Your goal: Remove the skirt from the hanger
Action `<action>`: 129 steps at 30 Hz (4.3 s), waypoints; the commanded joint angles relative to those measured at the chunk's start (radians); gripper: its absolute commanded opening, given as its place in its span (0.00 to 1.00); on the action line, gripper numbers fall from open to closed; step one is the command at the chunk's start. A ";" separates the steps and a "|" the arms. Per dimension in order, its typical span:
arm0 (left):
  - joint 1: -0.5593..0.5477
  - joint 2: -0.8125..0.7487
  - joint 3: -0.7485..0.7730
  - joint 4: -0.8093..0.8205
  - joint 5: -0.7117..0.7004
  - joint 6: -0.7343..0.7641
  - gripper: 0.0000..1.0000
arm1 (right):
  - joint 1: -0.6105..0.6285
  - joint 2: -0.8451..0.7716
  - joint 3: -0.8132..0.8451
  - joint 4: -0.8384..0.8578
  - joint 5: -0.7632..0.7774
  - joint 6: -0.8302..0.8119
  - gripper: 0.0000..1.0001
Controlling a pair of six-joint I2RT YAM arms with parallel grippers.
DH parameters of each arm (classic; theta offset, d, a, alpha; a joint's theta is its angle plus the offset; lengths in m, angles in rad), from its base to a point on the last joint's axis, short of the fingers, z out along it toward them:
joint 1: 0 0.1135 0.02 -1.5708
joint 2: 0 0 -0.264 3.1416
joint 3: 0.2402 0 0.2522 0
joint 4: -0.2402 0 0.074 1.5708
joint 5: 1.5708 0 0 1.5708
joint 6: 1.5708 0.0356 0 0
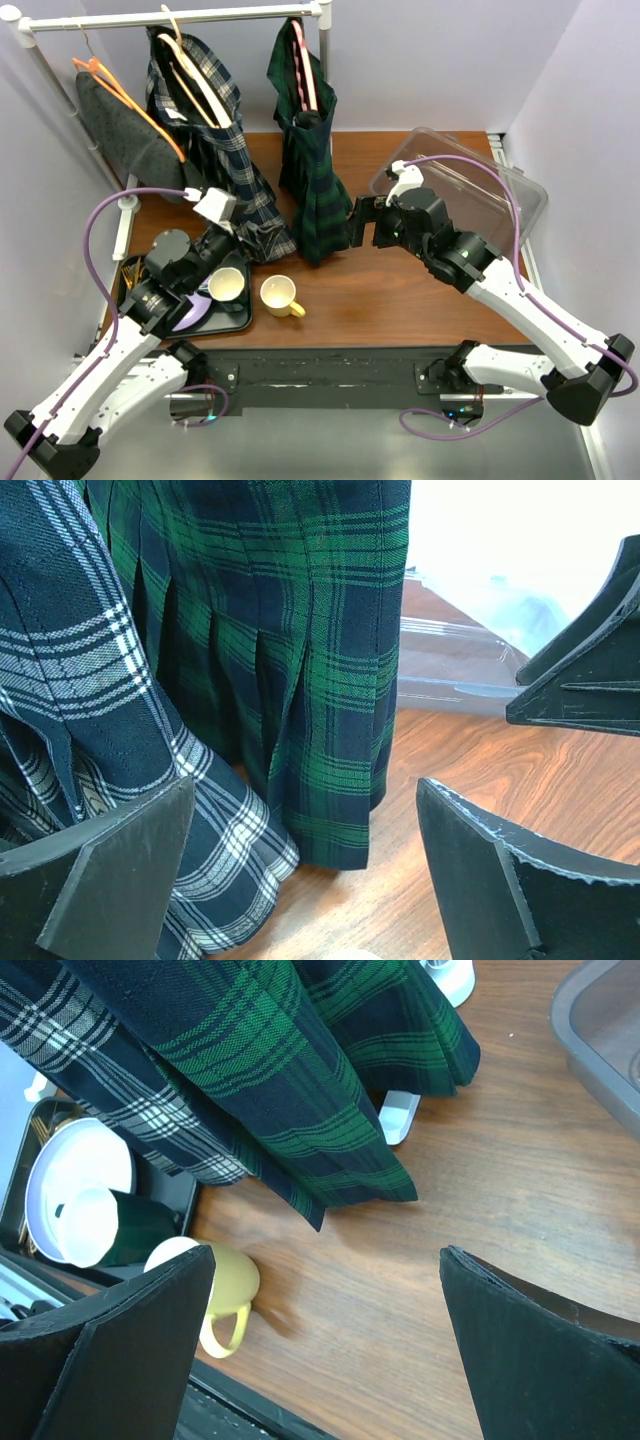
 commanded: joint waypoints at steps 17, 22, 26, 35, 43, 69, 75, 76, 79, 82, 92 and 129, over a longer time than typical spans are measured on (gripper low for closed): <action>-0.002 0.466 0.707 0.018 -0.114 -0.224 0.64 | -0.002 -0.100 -0.082 0.139 -0.287 -0.001 0.86; -0.001 0.657 0.880 0.099 -0.141 -0.242 0.56 | 0.000 -0.130 -0.096 0.177 -0.351 0.007 0.83; 0.005 0.803 1.005 0.120 -0.132 -0.255 0.54 | -0.002 -0.147 -0.099 0.206 -0.401 0.027 0.81; 0.057 1.046 1.228 0.073 -0.046 -0.328 0.50 | 0.000 -0.206 -0.096 0.179 -0.390 0.004 0.81; 0.067 1.056 1.200 0.075 -0.064 -0.298 0.50 | -0.002 -0.235 -0.096 0.168 -0.365 -0.024 0.81; 0.157 0.935 1.099 0.081 -0.026 -0.322 0.56 | 0.000 -0.238 -0.102 0.172 -0.356 -0.027 0.83; 0.188 0.983 1.100 0.107 0.123 -0.377 0.53 | -0.002 -0.246 -0.105 0.171 -0.358 -0.024 0.83; 0.191 0.990 1.103 0.112 0.150 -0.382 0.53 | -0.002 -0.244 -0.105 0.171 -0.358 -0.024 0.83; 0.194 1.024 1.119 0.126 0.213 -0.390 0.52 | 0.000 -0.243 -0.107 0.169 -0.356 -0.025 0.84; 0.195 1.050 1.139 0.133 0.252 -0.399 0.50 | 0.000 -0.241 -0.107 0.172 -0.355 -0.027 0.84; 0.209 1.073 1.165 0.142 0.260 -0.416 0.40 | 0.000 -0.239 -0.110 0.177 -0.355 -0.028 0.84; 0.221 0.992 1.148 0.254 0.108 -0.613 0.00 | 0.000 -0.252 -0.096 0.179 -0.353 -0.016 0.84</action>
